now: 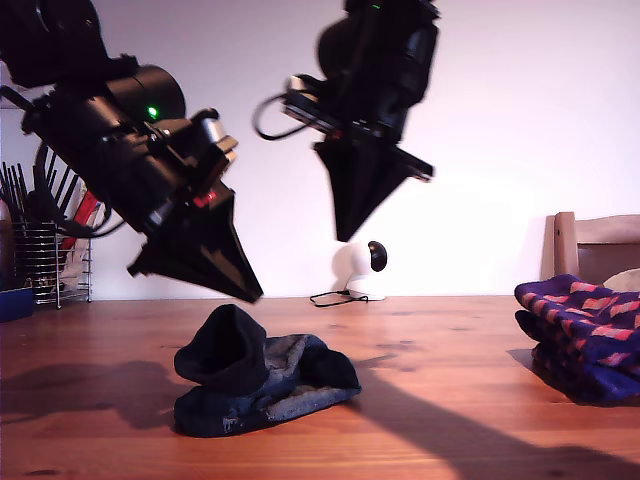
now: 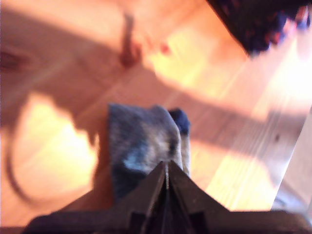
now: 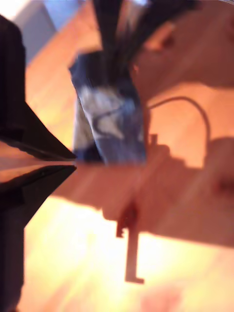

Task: Fold the socks in front of you. After folding them, place them to the right side.

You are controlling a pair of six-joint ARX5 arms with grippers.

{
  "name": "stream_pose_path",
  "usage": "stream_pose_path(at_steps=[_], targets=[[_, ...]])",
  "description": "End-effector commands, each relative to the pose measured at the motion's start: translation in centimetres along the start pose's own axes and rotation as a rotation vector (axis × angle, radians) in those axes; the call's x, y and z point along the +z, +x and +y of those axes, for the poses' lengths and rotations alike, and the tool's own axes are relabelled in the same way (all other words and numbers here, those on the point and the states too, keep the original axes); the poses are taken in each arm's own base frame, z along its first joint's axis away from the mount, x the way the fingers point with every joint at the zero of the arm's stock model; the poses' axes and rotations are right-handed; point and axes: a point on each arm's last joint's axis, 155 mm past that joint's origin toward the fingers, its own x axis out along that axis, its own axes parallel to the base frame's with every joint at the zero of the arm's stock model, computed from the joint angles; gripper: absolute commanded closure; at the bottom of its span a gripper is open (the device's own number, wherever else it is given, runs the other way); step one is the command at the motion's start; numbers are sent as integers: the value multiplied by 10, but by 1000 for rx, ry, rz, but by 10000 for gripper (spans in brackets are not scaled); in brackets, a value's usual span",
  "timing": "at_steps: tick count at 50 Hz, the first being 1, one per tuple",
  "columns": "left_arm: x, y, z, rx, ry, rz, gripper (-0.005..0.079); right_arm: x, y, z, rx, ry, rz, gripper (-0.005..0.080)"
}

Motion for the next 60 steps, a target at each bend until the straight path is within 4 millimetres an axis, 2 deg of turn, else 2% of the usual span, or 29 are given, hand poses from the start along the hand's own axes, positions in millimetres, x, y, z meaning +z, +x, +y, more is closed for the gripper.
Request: stream_pose_path(at_steps=[1,17,25,33,42,50,60], targets=[[-24,12,3,-10,-14,56,763,-4,8,-3,3,-6,17,762],[-78,29,8,-7,-21,104,763,3,5,-14,-8,1,-13,762],[-98,38,23,82,-1,114,763,4,6,-12,-7,3,-18,762],[-98,40,24,93,-2,101,763,9,13,-10,-25,1,-34,763],[-92,41,26,108,18,79,763,16,26,-23,-164,-31,-57,763],[-88,42,26,109,27,64,763,32,29,-10,-162,-71,-114,762],[-86,41,27,114,33,55,763,52,19,6,-166,-114,-206,762]])
